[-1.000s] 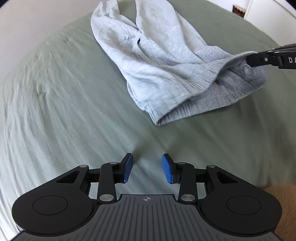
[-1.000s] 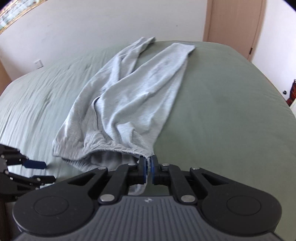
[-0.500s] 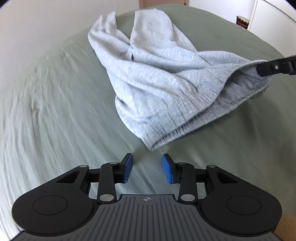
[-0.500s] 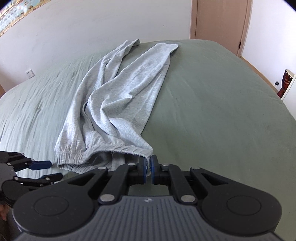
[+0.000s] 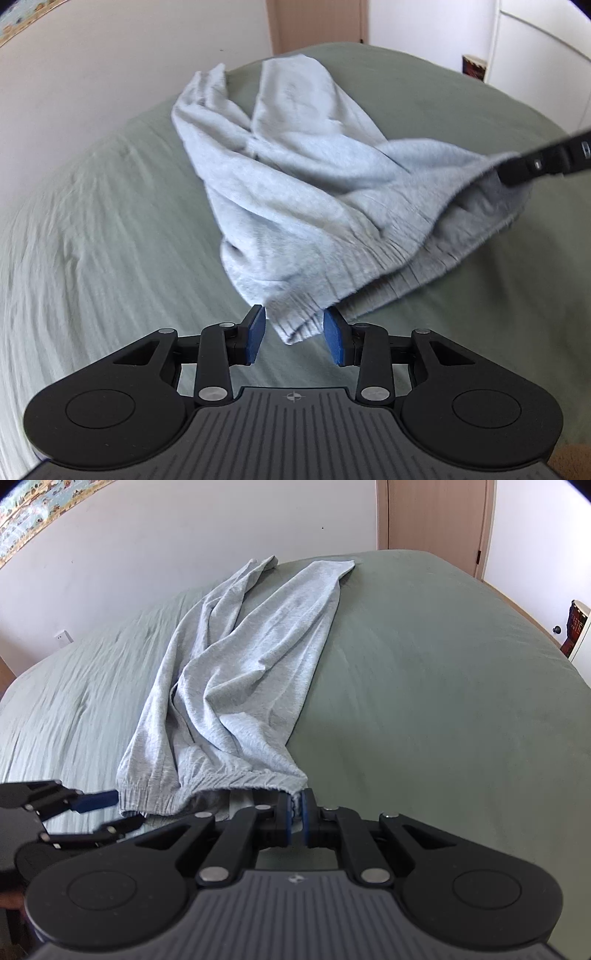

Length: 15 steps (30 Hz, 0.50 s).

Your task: Fold clothes

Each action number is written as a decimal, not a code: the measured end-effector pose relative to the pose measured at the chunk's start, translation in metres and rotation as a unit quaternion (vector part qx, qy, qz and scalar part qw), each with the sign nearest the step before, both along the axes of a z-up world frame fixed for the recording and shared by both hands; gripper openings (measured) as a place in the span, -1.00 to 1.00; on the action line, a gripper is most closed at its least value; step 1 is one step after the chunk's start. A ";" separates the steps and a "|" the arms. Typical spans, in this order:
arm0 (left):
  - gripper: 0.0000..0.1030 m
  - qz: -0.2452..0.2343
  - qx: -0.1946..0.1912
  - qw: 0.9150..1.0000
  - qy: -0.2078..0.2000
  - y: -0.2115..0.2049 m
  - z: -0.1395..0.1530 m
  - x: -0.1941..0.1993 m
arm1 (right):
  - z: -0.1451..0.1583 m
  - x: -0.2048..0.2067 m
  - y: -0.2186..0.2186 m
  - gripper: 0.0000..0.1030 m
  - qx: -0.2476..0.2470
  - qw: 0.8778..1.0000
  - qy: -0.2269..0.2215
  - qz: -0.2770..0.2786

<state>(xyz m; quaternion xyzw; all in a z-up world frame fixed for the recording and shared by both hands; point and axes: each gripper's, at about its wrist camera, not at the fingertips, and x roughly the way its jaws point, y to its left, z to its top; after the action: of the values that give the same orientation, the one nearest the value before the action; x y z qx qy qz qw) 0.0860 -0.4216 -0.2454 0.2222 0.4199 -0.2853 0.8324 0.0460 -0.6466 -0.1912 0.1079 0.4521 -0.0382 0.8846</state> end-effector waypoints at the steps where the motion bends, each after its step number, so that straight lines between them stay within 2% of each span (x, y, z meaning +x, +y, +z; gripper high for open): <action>1: -0.34 -0.002 0.008 1.000 -0.009 -0.003 -0.001 -0.001 | 0.000 0.000 0.000 -0.89 0.000 1.000 0.000 0.000; 10: -0.31 0.056 0.052 0.994 -0.071 0.000 -0.001 0.022 | 0.000 -0.001 0.000 -0.89 0.000 1.000 -0.005 0.000; 12: -0.38 0.075 0.048 0.993 -0.081 0.008 0.003 0.028 | -0.003 -0.002 0.001 -0.89 0.007 1.000 -0.002 -0.001; 13: -0.64 0.082 0.031 0.994 -0.072 0.017 0.008 0.032 | -0.006 -0.002 0.003 -0.89 0.018 1.000 -0.001 -0.001; 14: -0.76 0.084 0.022 0.994 -0.062 0.022 0.009 0.035 | -0.009 -0.002 0.004 -0.89 0.028 1.000 0.001 0.000; 15: -0.77 0.085 0.016 0.995 -0.052 0.027 0.011 0.037 | -0.012 -0.002 0.007 -0.89 0.034 0.999 0.003 0.002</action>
<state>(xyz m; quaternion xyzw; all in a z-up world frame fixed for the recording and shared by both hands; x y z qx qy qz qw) 0.1229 -0.3946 -0.2349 0.2138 0.3980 -0.1946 0.8707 0.0437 -0.6393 -0.2033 0.1367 0.4565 -0.0210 0.8789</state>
